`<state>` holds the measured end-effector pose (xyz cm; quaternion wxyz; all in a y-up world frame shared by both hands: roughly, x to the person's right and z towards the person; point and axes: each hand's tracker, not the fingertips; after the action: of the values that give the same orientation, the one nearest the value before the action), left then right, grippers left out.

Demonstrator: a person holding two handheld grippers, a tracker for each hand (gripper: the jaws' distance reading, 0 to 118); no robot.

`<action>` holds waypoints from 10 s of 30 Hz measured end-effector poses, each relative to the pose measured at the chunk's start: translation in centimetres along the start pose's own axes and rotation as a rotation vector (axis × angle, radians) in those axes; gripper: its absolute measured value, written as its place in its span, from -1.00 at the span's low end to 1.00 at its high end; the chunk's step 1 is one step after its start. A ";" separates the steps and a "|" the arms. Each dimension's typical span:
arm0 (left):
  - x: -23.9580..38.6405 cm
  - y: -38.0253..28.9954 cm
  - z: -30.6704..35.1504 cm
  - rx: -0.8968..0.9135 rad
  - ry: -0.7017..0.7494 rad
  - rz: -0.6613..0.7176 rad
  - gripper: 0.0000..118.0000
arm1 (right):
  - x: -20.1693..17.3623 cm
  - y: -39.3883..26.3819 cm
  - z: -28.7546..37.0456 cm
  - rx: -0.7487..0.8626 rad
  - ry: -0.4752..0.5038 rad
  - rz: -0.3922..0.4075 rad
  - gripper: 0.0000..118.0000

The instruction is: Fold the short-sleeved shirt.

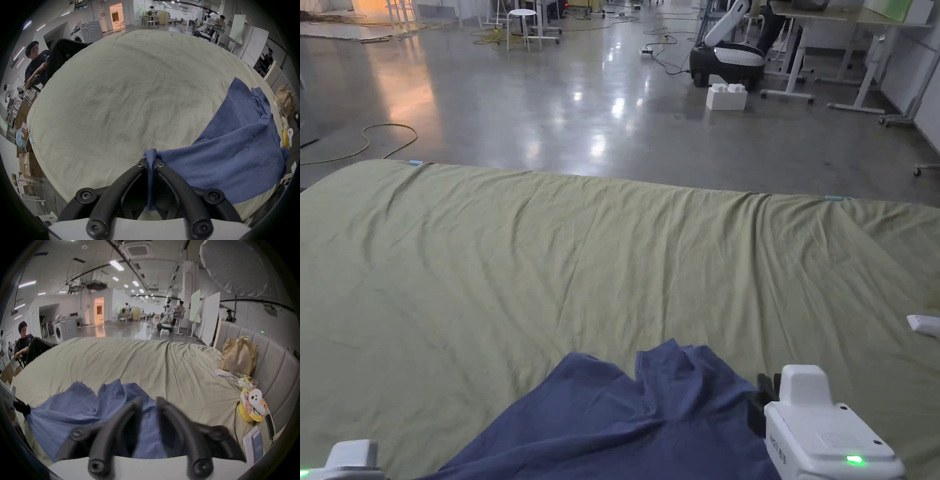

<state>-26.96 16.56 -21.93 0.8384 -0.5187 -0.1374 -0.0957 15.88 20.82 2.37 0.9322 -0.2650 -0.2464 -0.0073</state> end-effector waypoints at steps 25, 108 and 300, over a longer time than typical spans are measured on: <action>-0.5 -1.1 5.3 0.187 -0.032 0.011 -0.90 | 0.1 -1.9 -17.2 -0.421 0.176 0.186 -0.88; 11.1 18.4 21.4 0.757 -0.229 -0.149 -0.91 | 15.8 16.5 5.2 0.283 -0.244 0.047 -0.91; 7.7 4.0 7.2 0.352 -0.168 -0.048 -0.85 | 12.9 -3.7 2.1 -0.332 -0.013 -0.177 -0.84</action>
<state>-19.42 24.64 -19.65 0.8992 -0.3667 -0.2339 -0.0465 25.75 20.15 11.74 0.8698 -0.3924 -0.2702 -0.1282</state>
